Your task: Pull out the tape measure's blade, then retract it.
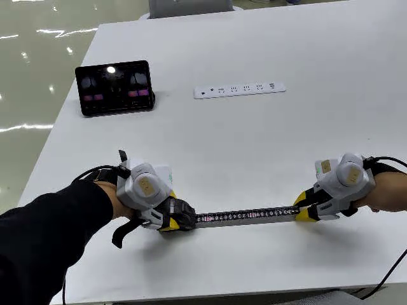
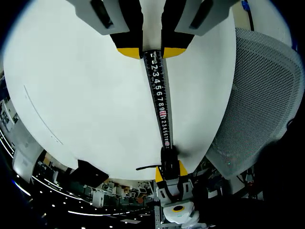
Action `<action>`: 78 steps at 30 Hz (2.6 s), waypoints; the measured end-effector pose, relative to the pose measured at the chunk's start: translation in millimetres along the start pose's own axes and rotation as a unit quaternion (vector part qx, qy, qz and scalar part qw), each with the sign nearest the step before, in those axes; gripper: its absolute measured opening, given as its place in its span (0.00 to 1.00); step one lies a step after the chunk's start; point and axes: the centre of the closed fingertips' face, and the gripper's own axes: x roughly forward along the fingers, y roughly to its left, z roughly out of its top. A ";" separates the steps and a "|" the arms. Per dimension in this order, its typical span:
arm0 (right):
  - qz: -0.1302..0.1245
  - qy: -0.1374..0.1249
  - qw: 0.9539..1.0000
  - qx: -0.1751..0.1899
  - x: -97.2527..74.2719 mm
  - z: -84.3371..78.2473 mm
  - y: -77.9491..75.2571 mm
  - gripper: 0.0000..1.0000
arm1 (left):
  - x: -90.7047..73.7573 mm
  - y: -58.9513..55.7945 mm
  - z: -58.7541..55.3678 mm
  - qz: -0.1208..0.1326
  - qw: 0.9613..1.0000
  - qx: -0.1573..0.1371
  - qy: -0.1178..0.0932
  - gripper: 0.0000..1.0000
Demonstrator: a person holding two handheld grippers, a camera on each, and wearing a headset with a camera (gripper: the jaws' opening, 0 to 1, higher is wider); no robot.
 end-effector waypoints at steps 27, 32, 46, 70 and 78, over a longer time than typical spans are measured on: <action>-0.004 0.007 1.000 0.002 -9.8 -8.7 -0.1 0.11 | 0.2 -0.6 -0.1 0.000 1.000 0.002 0.001 0.30; -0.001 0.008 1.000 0.006 -9.2 -7.6 -0.1 0.11 | 0.0 -0.5 -0.3 0.001 1.000 0.002 0.000 0.30; 0.005 0.038 0.999 0.000 -7.8 -9.8 -1.0 0.12 | 1.6 -0.8 1.5 0.007 1.000 0.014 0.004 0.30; -0.020 0.079 0.996 -0.018 -8.4 -10.4 0.0 0.13 | -4.8 2.2 1.8 0.016 1.000 -0.003 0.011 0.32; -0.027 0.072 0.997 -0.008 -14.3 -5.0 -0.6 0.18 | -17.5 9.2 -6.3 0.031 0.999 -0.041 0.010 0.38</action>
